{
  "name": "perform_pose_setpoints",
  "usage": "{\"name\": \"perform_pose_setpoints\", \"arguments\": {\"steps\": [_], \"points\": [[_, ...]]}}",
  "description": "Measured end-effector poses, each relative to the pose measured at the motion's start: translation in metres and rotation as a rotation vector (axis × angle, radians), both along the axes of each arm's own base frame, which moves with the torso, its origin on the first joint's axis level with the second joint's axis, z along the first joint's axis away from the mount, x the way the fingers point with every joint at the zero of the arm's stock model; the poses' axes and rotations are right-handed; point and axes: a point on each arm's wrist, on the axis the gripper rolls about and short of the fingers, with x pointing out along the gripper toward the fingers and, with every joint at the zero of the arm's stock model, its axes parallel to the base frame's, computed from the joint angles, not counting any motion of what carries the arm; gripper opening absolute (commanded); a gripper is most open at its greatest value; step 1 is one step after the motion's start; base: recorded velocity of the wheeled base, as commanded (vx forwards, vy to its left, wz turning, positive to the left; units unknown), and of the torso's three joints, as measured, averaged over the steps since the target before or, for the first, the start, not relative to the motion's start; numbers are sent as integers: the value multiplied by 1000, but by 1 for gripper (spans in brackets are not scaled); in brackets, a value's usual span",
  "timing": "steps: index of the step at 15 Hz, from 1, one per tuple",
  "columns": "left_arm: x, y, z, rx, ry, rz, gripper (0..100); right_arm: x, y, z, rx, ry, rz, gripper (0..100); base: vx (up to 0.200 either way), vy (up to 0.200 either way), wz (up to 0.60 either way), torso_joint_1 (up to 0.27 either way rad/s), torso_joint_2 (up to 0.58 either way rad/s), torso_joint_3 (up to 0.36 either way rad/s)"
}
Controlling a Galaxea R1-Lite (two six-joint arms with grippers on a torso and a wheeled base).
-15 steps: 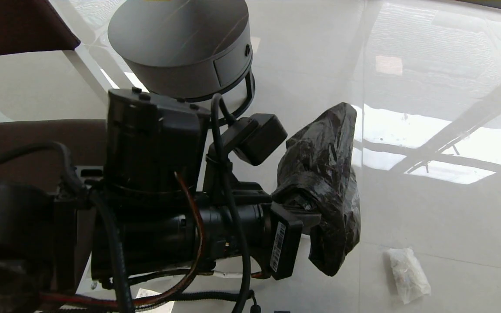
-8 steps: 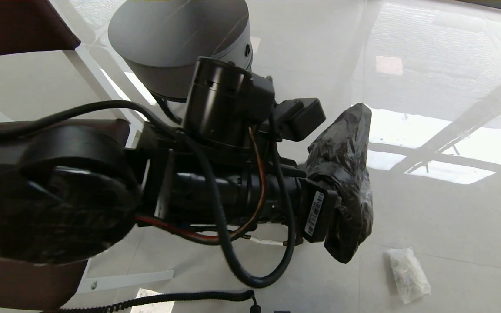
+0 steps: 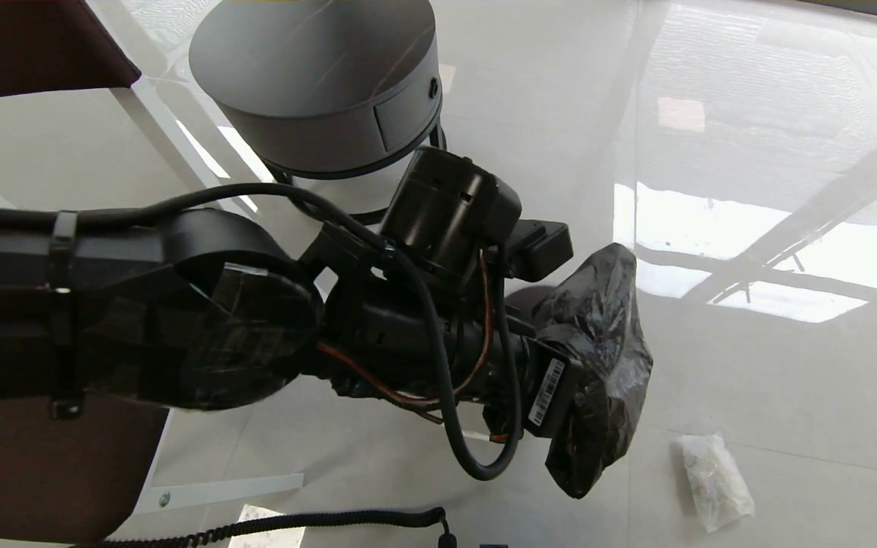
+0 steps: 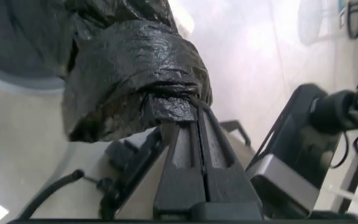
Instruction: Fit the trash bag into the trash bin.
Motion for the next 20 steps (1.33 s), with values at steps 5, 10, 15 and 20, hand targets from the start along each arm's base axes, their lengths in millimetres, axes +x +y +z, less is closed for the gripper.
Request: {"name": "perform_pose_setpoints", "arguments": {"steps": [5, 10, 15, 20], "points": [[29, -7, -7, 104, 23, 13, 0, 0, 0, 0, 0, 0, -17, 0, 0, 0, 0, 0, 0, 0], [58, -3, -19, 181, 68, 81, 0, 0, -1, 2, -28, -8, -38, 0, 0, 0, 0, 0, 0, 0], [71, -3, -21, 184, 56, 118, 0, -14, 0, 96, 107, -163, 0, 0, 0, 0, 0, 0, 0, 0], [70, 7, -12, 203, 69, 139, 0, 30, 1, 126, 59, -27, 59, 0, 0, 0, 0, 0, 0, 0]]}}
